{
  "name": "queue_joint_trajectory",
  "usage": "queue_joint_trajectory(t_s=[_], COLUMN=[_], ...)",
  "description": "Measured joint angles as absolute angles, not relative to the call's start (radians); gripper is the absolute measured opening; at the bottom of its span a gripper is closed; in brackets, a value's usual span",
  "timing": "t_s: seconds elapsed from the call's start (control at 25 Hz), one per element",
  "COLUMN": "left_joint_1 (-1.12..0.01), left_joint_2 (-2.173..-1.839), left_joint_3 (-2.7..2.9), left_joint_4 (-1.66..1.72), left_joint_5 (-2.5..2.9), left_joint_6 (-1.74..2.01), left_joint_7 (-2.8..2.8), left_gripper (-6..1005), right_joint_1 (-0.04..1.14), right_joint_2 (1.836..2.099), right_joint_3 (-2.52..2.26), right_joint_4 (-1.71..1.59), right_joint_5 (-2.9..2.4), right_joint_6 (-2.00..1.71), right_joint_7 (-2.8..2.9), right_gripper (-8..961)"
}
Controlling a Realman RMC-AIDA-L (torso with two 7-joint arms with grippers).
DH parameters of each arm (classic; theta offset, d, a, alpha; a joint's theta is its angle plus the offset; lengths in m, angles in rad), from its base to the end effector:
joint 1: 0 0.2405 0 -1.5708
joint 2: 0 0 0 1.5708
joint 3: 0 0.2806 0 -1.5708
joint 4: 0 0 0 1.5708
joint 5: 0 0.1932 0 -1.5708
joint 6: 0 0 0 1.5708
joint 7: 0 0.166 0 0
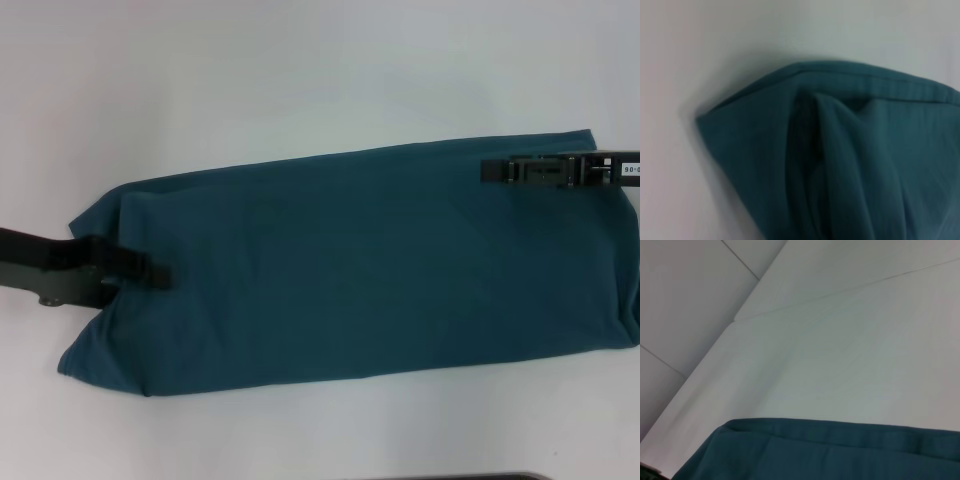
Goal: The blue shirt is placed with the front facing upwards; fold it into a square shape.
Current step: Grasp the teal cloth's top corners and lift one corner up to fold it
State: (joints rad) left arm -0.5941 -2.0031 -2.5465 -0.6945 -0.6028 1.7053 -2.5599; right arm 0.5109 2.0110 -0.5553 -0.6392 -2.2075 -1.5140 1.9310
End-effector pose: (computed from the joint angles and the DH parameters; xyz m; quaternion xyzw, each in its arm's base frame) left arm -0.3137 0.3087 -0.0119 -0.7017 -0.7117 -0.0321 0.0067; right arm 0.3171 0.3328 -0.0048 -0.8334 0.5022 0.1951 0.1235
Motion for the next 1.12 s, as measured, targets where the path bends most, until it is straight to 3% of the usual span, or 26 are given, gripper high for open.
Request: queue_joint_trajectory(t_s=[0.32, 0.76, 0.96, 1.12], left_joint_1=[-0.581, -0.58, -0.578, -0.575], left_joint_2=[-2.022, -2.027, -2.028, -2.028], left_joint_3=[-2.563, -2.558, -2.561, -2.566], left_joint_4=[-0.758, -0.761, -0.775, -0.808], left_joint_5=[-0.623, -0.619, -0.623, -0.623], left_joint_6=[1.706, 1.71, 1.726, 1.753], left_joint_7=[-2.541, -2.538, -2.527, -2.518], left_gripper=[571, 205, 89, 88], right_joint_1=[0.508, 0.511, 0.514, 0.514], right_joint_2=[2.011, 2.011, 2.011, 2.011], right_joint_3=[-0.555, -0.555, -0.557, -0.557], right_joint_4=[-0.636, -0.635, -0.635, -0.635], right_joint_5=[-2.207, -2.207, -2.207, -2.207], right_joint_6=[-1.51, -1.499, -1.499, -1.499], right_joint_7=[1.93, 1.935, 1.938, 1.938], right_gripper=[895, 895, 894, 894])
